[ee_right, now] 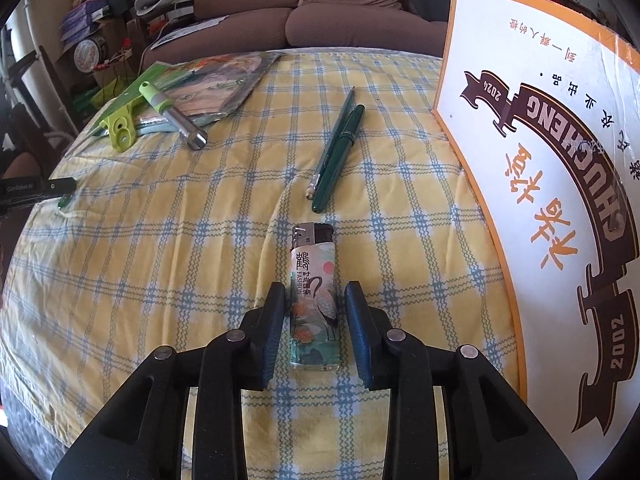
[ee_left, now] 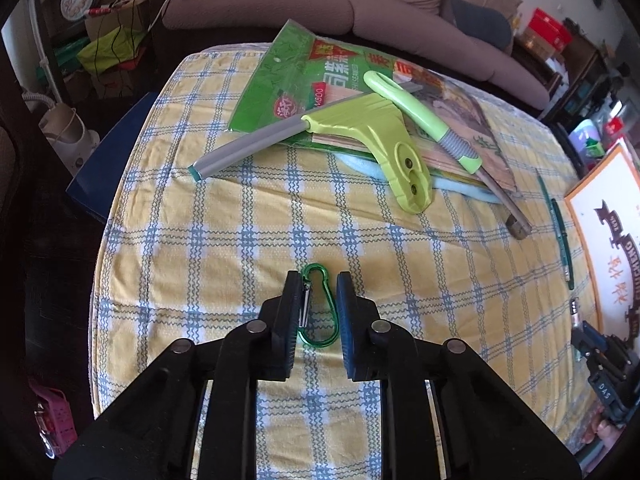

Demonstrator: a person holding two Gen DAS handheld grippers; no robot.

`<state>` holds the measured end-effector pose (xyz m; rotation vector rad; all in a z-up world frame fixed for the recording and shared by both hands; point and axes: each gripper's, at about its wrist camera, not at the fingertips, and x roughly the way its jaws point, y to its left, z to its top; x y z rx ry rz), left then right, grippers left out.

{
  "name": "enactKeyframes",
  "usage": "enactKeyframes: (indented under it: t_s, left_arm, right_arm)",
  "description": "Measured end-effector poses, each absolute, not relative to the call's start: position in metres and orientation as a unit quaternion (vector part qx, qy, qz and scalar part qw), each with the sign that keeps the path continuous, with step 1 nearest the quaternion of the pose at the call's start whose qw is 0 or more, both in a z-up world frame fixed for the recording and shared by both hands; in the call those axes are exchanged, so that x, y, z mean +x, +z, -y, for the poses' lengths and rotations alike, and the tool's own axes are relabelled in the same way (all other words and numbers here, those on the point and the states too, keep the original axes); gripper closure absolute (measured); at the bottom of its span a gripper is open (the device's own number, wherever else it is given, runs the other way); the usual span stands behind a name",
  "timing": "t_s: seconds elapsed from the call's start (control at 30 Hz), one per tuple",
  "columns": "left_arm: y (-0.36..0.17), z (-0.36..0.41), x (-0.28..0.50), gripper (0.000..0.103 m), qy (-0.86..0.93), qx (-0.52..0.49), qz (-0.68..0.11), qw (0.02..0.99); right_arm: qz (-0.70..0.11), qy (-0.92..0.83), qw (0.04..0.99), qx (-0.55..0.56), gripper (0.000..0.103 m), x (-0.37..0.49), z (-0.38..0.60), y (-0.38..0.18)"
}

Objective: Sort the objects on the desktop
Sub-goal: 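Grasp the green carabiner with the left tool while the right tool grasps the printed lighter, then carry both items to the cardboard box and open both tools to drop them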

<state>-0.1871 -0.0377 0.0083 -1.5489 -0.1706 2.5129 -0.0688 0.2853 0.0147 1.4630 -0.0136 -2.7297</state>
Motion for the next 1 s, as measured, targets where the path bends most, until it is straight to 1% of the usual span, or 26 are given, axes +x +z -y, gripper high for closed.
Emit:
enactKeyframes:
  t_s: [0.23,0.33,0.53,0.77,1.0]
  left_arm:
    - [0.019,0.036,-0.174,0.088,0.844,-0.518,0.073,0.119]
    - [0.033,0.038,-0.163,0.088,0.843,-0.512,0.092,0.135]
    - [0.072,0.019,-0.132,0.088,0.844,-0.499,0.09,0.175]
    - [0.132,-0.042,-0.095,0.088,0.841,-0.478,0.074,0.242]
    - [0.186,-0.136,-0.07,0.088,0.831,-0.457,0.057,0.313]
  right_arm:
    - [0.021,-0.884,0.04,0.466,0.081,-0.066,-0.286,0.023]
    - [0.033,-0.888,0.054,0.456,0.081,-0.059,-0.282,0.036]
    - [0.043,-0.898,0.087,0.429,0.081,-0.037,-0.269,0.073]
    - [0.025,-0.906,0.103,0.409,0.081,-0.01,-0.263,0.122]
    - [0.039,-0.916,0.076,0.392,0.081,0.007,-0.318,0.182]
